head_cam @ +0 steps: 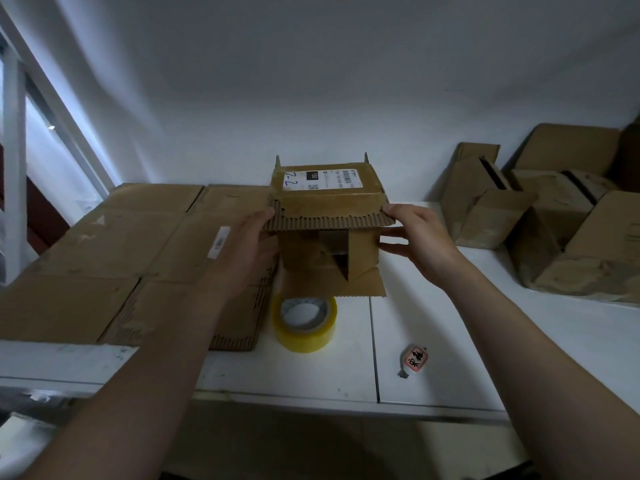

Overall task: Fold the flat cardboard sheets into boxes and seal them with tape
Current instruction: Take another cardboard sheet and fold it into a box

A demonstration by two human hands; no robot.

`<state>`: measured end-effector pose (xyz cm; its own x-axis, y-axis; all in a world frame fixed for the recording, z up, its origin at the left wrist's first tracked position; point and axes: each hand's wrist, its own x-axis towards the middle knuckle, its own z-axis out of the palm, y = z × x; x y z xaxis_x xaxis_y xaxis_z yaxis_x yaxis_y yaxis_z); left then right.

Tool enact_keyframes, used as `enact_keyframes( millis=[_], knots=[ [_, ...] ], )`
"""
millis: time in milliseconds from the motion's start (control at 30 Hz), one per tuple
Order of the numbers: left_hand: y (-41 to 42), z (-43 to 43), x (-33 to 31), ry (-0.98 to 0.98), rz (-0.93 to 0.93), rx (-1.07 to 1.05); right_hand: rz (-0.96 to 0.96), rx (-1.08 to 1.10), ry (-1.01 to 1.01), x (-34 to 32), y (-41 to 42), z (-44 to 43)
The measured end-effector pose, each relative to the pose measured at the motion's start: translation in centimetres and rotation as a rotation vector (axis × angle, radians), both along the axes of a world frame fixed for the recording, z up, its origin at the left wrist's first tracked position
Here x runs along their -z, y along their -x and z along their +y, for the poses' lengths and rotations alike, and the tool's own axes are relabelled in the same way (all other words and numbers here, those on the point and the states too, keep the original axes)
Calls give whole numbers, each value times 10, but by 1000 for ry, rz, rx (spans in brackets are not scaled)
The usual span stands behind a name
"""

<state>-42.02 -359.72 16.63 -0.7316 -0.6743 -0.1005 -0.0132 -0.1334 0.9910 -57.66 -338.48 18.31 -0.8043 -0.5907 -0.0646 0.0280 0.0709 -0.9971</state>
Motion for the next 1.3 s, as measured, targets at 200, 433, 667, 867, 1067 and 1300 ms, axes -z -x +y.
enact_keyframes(
  millis=[200, 433, 667, 867, 1067, 1300],
  knots=[
    [0, -1, 2, 112, -19, -21, 41, 17, -10, 1, -2, -2],
    [-2, -13, 7, 144, 8, -147, 55, 25, 13, 5, 1, 1],
    [-4, -16, 15, 259, -21, -91, 143, 50, 28, 19, 1, -3],
    [1, -8, 35, 410, -165, -106, 261, 21, -83, 45, -1, -7],
    [4, -13, 32, 377, -125, -194, 286, 140, -28, 42, 1, -14],
    [-3, -15, 12, 472, 54, -116, 338, -111, 104, 18, 1, 3]
  ],
)
